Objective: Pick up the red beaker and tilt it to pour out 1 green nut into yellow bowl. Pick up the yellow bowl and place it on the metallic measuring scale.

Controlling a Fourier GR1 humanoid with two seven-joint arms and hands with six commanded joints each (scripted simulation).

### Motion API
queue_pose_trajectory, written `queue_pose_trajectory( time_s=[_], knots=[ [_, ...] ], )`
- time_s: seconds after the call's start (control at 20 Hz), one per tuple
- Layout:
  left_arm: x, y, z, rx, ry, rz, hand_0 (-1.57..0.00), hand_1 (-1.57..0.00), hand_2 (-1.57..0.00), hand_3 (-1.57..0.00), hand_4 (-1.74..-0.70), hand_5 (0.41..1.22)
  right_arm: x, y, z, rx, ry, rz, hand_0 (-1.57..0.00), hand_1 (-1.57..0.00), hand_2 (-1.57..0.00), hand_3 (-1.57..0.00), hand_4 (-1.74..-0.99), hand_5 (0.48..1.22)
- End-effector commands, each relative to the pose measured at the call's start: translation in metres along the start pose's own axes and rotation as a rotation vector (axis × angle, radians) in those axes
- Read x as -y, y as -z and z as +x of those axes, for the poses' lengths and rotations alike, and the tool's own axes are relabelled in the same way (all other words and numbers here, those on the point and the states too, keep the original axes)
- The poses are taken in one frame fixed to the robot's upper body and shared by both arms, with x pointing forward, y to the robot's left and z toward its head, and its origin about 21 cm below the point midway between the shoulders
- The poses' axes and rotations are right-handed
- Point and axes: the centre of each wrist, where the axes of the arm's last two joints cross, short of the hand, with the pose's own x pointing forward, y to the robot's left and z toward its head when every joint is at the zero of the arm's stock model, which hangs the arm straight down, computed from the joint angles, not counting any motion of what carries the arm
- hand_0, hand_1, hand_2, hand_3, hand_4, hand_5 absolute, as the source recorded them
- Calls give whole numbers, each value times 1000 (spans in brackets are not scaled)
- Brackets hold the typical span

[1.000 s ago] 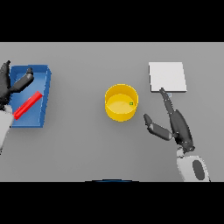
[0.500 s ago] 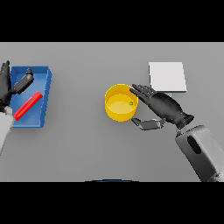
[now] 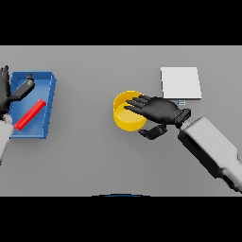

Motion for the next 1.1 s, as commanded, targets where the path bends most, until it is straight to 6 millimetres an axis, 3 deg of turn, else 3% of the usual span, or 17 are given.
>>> queue_pose_trajectory(
  time_s=[0.0, 0.35, 0.65, 0.9, 0.95, 1.0, 1.05],
  knots=[
    [-1, 0, 4, 9, -2, 4, 0, 0, 0, 1, -747, 701, 1, 5, 3, 9, 3, 19, 1, 1, 1, 1, -1221, 722],
    [-5, -1, 2, 13, -1, 4, 1, 1, 1, 1, -744, 698, 3, 37, 12, 9, -60, 120, 1, 1, 1, 1, -1257, 733],
    [-11, -2, -6, 13, -6, 8, 1, 1, 1, 1, -746, 698, 5, 50, 10, -8, -61, 193, 1, 1, 1, -2, -1270, 740],
    [-9, 1, -3, 7, 1, 10, 1, 1, 1, 1, -747, 700, 0, 52, 6, -39, -21, 252, 1, -9, -43, -104, -1293, 776],
    [-8, -1, -2, 11, -4, 12, 1, 1, 1, 1, -750, 701, 1, 51, 8, -45, -8, 254, -26, -36, -71, -141, -1302, 805],
    [-10, 2, 0, 3, -2, 16, 1, 1, 1, 1, -752, 701, -2, 51, 7, -51, -12, 261, -161, -135, -147, -182, -1321, 839],
    [-12, 3, -3, -1, 1, 16, 1, 1, 1, 1, -754, 700, -1, 50, 5, -46, -18, 265, -443, -422, -375, -236, -1351, 915]
  ],
)
